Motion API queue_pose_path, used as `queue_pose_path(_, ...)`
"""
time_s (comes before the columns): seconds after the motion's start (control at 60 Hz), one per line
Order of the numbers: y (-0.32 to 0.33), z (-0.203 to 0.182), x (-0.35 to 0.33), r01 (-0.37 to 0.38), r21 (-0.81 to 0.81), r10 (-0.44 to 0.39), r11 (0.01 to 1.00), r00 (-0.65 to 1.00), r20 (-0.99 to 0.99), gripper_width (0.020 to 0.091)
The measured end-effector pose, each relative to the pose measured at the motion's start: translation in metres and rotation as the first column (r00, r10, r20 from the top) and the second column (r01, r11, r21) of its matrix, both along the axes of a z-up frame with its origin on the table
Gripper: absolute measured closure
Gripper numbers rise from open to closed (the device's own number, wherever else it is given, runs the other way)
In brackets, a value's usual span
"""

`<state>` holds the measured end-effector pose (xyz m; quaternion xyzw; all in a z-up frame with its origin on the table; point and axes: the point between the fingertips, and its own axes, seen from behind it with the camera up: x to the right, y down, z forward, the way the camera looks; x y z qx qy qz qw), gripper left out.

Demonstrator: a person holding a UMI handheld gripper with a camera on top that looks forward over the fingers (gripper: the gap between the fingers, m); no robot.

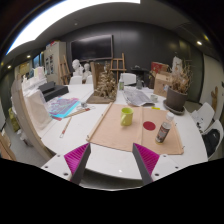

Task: Pour water

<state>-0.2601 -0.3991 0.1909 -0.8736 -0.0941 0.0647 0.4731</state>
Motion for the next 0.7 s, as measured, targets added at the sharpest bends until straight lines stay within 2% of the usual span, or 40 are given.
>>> queue_pose_path(0.283, 0.051, -0.059, 0.152, 0.103, 0.017, -0.103, 0.995, 0.994, 0.035, 0.0246)
queue_pose_path(0.417, 0.090, -0.081, 0.202, 0.134, 0.047, -0.136, 0.990, 0.990, 0.043, 0.0244)
queue_pose_path(0.7, 0.174, -0.121, 0.231, 0.103, 0.097, -0.106, 0.990, 0.994, 0.026, 0.0246)
